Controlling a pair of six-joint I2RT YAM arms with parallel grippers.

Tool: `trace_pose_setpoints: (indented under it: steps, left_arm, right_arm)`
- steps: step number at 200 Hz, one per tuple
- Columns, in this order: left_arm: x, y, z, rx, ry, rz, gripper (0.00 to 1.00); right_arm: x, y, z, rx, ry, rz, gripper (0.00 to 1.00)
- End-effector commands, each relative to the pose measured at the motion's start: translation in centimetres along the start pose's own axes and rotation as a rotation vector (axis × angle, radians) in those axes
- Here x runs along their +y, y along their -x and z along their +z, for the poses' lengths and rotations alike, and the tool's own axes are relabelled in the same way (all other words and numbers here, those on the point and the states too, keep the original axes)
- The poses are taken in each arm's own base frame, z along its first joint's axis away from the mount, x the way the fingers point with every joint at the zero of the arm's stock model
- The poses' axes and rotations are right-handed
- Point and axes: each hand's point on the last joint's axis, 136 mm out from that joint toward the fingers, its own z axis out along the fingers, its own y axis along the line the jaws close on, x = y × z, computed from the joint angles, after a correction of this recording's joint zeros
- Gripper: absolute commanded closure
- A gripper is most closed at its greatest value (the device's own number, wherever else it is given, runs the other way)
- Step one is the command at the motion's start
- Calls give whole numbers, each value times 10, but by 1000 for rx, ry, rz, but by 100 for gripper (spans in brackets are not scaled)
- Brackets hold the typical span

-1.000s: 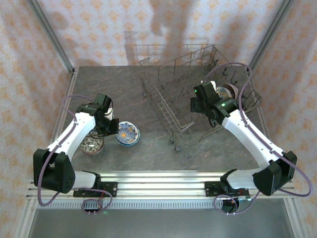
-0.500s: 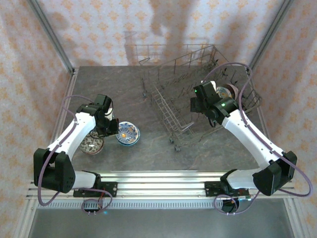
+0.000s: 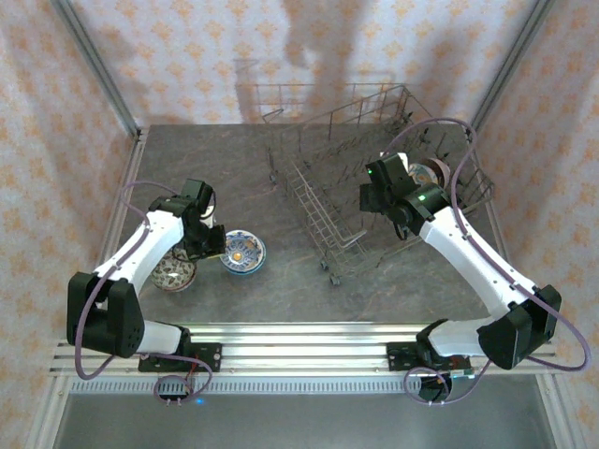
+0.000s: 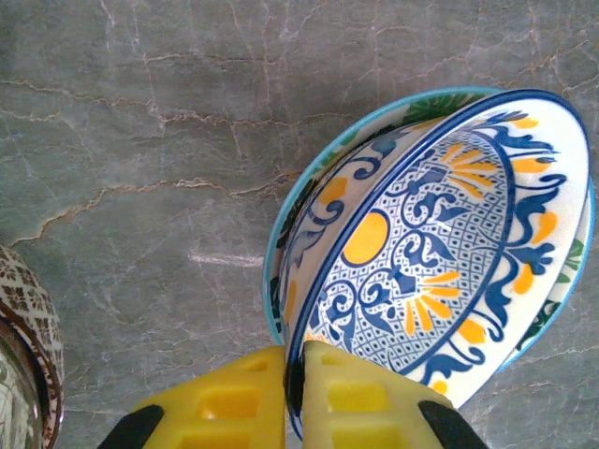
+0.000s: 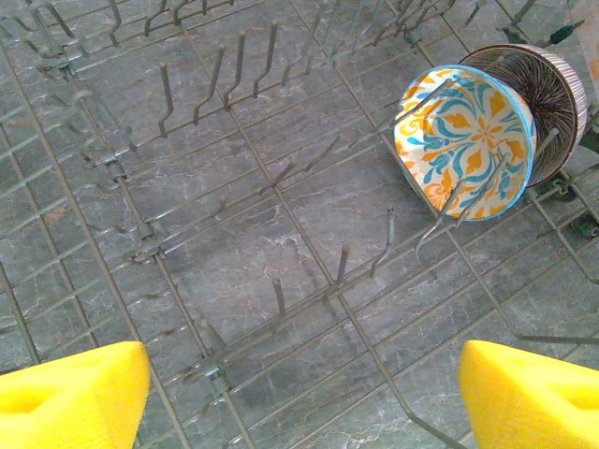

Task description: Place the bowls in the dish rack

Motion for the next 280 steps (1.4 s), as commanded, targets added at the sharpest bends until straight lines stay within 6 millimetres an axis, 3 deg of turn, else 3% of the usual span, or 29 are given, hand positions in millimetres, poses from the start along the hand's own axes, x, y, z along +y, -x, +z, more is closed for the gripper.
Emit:
trace_pose_setpoints:
  steps: [1, 211, 252, 280]
  left_arm:
    - [1, 3, 4, -13, 12, 0, 88]
    - [3, 1, 27, 36, 19, -11, 74]
    - [1, 3, 30, 42, 7, -13, 74]
    - [-2, 4, 29, 38, -4, -11, 80]
  right_arm:
    - [1, 2, -2, -17, 5, 22, 15]
    - [3, 2, 1, -14, 8, 15, 15]
    - [4, 2, 2, -12, 8, 12, 15]
    - [5, 1, 3, -7, 7, 11, 15]
